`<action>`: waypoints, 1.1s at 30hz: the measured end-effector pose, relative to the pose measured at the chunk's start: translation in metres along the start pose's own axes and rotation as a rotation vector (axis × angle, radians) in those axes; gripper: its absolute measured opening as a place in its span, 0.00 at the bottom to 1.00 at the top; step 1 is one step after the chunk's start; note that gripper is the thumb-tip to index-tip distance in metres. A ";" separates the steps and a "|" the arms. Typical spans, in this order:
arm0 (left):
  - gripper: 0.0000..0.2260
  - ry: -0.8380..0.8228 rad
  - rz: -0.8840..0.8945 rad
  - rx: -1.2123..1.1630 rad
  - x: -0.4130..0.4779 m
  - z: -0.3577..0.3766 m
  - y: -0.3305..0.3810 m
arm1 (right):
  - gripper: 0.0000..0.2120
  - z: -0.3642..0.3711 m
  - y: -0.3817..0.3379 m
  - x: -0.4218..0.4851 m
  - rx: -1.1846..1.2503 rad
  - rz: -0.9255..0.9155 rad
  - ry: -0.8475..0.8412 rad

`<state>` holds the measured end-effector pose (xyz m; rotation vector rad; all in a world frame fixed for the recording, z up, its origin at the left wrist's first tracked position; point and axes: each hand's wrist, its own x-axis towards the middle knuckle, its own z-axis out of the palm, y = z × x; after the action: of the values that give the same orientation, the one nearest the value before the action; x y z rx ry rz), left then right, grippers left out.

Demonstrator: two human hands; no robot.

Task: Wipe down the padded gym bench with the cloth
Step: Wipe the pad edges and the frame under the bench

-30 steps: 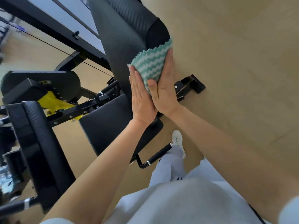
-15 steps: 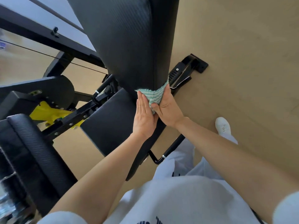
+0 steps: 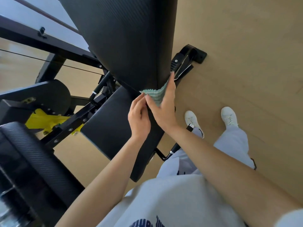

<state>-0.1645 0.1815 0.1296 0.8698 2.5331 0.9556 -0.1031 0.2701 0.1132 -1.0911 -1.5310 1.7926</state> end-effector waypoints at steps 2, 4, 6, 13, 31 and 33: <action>0.16 0.048 -0.149 -0.096 0.010 -0.004 -0.001 | 0.47 0.014 0.012 0.011 -0.014 0.016 0.065; 0.18 0.070 -0.305 -0.163 0.018 -0.007 -0.003 | 0.48 0.019 0.031 0.016 -0.017 0.039 0.097; 0.19 0.036 -0.365 -0.229 0.025 -0.006 -0.002 | 0.49 0.020 0.046 0.016 0.028 0.084 0.075; 0.28 -0.079 -0.424 -0.507 0.033 0.000 0.010 | 0.44 0.025 0.100 0.011 -0.345 0.073 0.016; 0.38 -0.133 -0.449 -0.305 0.028 0.004 0.007 | 0.12 -0.017 0.168 0.023 0.659 1.229 0.097; 0.38 -0.125 -0.461 -0.295 0.029 0.004 0.007 | 0.16 -0.002 0.157 0.042 0.669 1.286 0.076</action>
<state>-0.1823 0.2061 0.1299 0.2342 2.2581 1.0406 -0.1073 0.2722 -0.0488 -1.8692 0.0833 2.6384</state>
